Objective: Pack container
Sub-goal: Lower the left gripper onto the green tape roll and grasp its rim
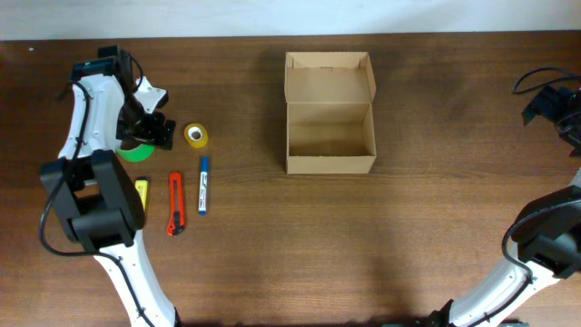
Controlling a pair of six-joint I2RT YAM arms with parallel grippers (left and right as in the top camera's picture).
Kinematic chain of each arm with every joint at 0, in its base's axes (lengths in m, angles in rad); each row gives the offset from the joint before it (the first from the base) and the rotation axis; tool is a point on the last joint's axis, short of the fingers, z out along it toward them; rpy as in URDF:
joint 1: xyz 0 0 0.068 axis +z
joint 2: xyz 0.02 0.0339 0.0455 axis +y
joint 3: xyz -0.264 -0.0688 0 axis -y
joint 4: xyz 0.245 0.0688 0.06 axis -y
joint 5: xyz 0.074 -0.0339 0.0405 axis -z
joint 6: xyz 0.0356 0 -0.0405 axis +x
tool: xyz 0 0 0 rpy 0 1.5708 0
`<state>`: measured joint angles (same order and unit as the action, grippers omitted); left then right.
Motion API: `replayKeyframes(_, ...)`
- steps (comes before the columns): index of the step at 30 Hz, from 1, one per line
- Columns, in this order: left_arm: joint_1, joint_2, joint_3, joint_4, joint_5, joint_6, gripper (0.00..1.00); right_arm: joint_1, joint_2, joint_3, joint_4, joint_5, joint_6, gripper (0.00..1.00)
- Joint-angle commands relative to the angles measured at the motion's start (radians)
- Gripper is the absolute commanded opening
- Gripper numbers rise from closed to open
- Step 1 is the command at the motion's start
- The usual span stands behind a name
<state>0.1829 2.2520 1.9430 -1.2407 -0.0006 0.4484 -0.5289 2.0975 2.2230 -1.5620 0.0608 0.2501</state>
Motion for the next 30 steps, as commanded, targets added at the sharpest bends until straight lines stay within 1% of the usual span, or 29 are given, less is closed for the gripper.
replayKeyframes(1, 0.0, 0.011, 0.015, 0.016, -0.013, 0.014, 0.92, -0.001, -0.011, -0.006, -0.005, -0.01, -0.006, 1.0)
replayKeyframes(5, 0.0, 0.011, 0.015, 0.036, -0.05, 0.014, 0.92, -0.001, -0.011, -0.006, -0.005, -0.01, -0.006, 0.99)
replayKeyframes(10, 0.001, 0.024, 0.015, 0.037, -0.049, 0.014, 0.92, -0.001, -0.011, -0.006, -0.005, -0.01, -0.006, 0.99)
replayKeyframes(13, 0.001, 0.034, 0.015, 0.038, -0.049, 0.013, 0.89, -0.001, -0.011, -0.006, -0.005, -0.009, -0.006, 0.99)
replayKeyframes(14, 0.001, 0.037, 0.015, 0.038, -0.049, 0.013, 0.84, -0.001, -0.011, -0.006, -0.005, -0.01, -0.006, 0.99)
replayKeyframes(15, 0.001, 0.039, 0.015, 0.038, -0.049, 0.013, 0.83, -0.001, -0.011, -0.006, -0.005, -0.009, -0.006, 0.99)
replayKeyframes(24, 0.007, 0.073, 0.015, 0.045, -0.048, -0.029, 0.81, -0.001, -0.011, -0.006, -0.01, -0.009, -0.006, 0.99)
replayKeyframes(30, 0.023, 0.078, 0.015, 0.052, -0.048, -0.051, 0.76, -0.001, -0.011, -0.006, -0.013, -0.009, -0.006, 0.99)
